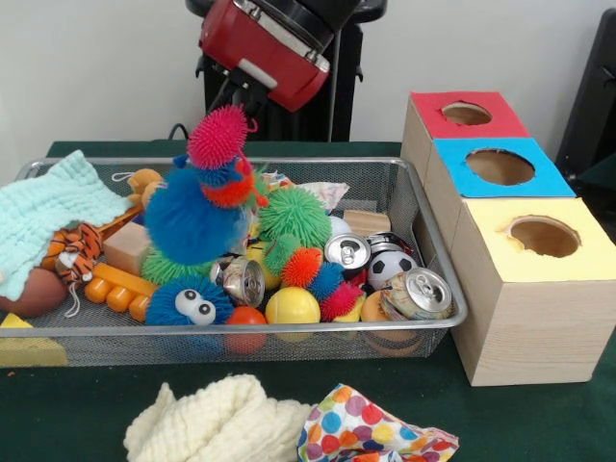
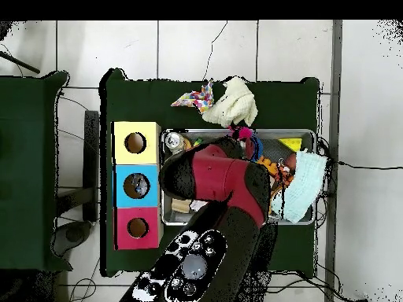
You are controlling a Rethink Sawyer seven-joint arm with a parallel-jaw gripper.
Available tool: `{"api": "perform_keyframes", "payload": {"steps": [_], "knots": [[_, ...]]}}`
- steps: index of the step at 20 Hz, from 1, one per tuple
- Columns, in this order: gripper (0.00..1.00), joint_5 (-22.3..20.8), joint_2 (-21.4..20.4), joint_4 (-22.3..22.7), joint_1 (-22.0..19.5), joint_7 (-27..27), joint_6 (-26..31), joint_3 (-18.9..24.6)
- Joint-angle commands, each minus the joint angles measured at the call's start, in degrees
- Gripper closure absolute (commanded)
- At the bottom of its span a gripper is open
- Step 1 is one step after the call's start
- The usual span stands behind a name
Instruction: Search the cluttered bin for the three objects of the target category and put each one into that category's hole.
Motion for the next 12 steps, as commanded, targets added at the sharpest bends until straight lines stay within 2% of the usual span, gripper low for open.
{"api": "perform_keyframes", "payload": {"steps": [1,3,6,12], "knots": [[1.00,3.5,3.5,0.5,0.5,16.0,2.0,1.0],[1.00,4.2,4.6,-0.5,1.2,15.6,2.2,2.1],[1.00,5.6,6.1,-1.9,2.6,16.5,4.4,1.0],[1.00,7.0,7.8,-3.0,4.5,16.2,5.2,-0.7]]}}
